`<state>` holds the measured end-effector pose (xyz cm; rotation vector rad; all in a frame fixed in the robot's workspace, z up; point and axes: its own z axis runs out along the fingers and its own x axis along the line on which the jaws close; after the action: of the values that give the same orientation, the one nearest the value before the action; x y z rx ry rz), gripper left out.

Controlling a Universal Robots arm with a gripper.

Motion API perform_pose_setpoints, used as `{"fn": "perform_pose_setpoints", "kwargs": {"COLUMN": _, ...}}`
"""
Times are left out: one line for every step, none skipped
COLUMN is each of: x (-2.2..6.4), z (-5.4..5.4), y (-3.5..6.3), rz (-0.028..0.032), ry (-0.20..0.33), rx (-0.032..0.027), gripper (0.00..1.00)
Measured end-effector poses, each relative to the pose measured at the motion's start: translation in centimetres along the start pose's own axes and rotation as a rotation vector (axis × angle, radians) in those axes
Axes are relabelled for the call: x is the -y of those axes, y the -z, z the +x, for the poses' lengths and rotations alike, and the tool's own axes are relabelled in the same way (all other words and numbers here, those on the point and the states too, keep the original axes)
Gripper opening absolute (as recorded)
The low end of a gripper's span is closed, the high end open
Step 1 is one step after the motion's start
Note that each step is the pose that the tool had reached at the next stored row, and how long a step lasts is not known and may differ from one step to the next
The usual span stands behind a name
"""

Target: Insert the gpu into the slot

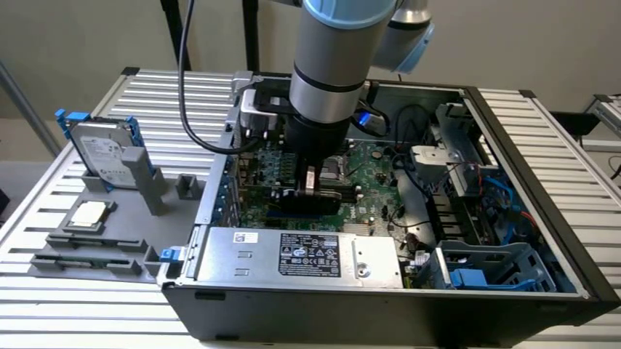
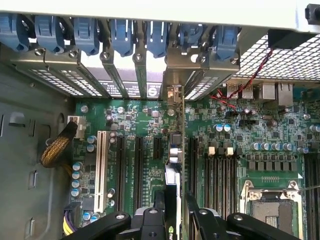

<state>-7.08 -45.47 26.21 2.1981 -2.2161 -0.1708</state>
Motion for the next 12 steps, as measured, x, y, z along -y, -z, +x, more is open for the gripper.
{"fn": "perform_pose_setpoints", "kwargs": {"x": 0.00, "z": -0.03, "y": 0.00, "rz": -0.0002, "ry": 0.000, "rx": -0.0001, "gripper": 0.26}}
{"fn": "perform_pose_setpoints", "kwargs": {"x": 0.00, "z": -0.04, "y": 0.00, "rz": -0.0005, "ry": 0.000, "rx": -0.0001, "gripper": 0.26}}
{"fn": "perform_pose_setpoints", "kwargs": {"x": 0.00, "z": -0.04, "y": 0.00, "rz": -0.0006, "ry": 0.000, "rx": -0.0001, "gripper": 0.26}}
{"fn": "perform_pose_setpoints", "kwargs": {"x": -0.01, "z": -0.05, "y": 0.00, "rz": -0.0007, "ry": 0.000, "rx": -0.0002, "gripper": 0.26}}
{"fn": "perform_pose_setpoints", "kwargs": {"x": 0.00, "z": -0.05, "y": -0.02, "rz": -0.0008, "ry": 0.000, "rx": -0.0002, "gripper": 0.26}}
{"fn": "perform_pose_setpoints", "kwargs": {"x": 0.00, "z": -0.05, "y": -0.05, "rz": -0.0007, "ry": 0.000, "rx": -0.0001, "gripper": 0.26}}
{"fn": "perform_pose_setpoints", "kwargs": {"x": 0.00, "z": -0.05, "y": -0.07, "rz": -0.0008, "ry": 0.000, "rx": -0.0001, "gripper": 0.26}}
{"fn": "perform_pose_setpoints", "kwargs": {"x": 0.01, "z": -0.05, "y": -0.10, "rz": -0.0008, "ry": 0.000, "rx": 0.0000, "gripper": 0.26}}
{"fn": "perform_pose_setpoints", "kwargs": {"x": 0.01, "z": -0.04, "y": -0.15, "rz": -0.0008, "ry": 0.000, "rx": 0.0000, "gripper": 0.26}}
{"fn": "perform_pose_setpoints", "kwargs": {"x": 0.01, "z": -0.04, "y": -0.18, "rz": -0.0010, "ry": 0.000, "rx": -0.0002, "gripper": 0.26}}
{"fn": "perform_pose_setpoints", "kwargs": {"x": 0.01, "z": -0.04, "y": -0.22, "rz": -0.0011, "ry": 0.000, "rx": -0.0003, "gripper": 0.26}}
{"fn": "perform_pose_setpoints", "kwargs": {"x": 0.02, "z": -0.03, "y": -0.28, "rz": -0.0008, "ry": 0.000, "rx": 0.0000, "gripper": 0.26}}
